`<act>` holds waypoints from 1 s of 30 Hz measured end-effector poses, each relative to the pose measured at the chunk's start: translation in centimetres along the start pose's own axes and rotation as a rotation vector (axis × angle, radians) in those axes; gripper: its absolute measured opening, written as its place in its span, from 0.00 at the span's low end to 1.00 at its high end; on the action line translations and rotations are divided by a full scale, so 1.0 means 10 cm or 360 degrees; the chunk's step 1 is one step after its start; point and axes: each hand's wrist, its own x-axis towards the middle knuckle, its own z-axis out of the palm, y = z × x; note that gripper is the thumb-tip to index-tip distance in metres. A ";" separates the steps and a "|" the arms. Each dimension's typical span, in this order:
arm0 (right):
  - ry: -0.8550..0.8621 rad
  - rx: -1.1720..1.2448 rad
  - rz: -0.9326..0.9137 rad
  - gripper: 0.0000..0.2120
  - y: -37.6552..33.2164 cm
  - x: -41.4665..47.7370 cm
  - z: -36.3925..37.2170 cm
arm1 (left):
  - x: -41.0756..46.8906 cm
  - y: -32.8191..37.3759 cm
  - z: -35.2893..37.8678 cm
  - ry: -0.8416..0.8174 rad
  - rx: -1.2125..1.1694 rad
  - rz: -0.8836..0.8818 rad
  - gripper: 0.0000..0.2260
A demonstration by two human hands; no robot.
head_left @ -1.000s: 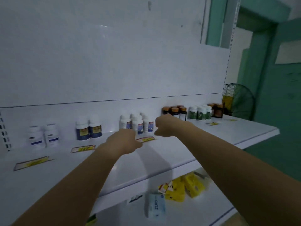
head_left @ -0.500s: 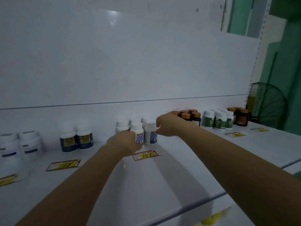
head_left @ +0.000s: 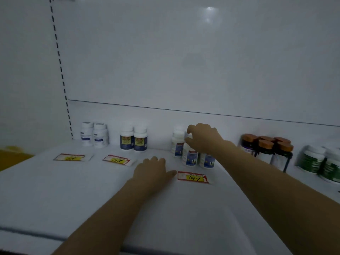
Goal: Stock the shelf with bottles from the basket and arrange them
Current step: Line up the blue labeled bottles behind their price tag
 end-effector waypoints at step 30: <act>0.0196 0.1115 -0.0038 0.15 0.02 -0.05 -0.12 | -0.03 -0.08 0.07 0.0034 -0.0465 -0.0015 0.39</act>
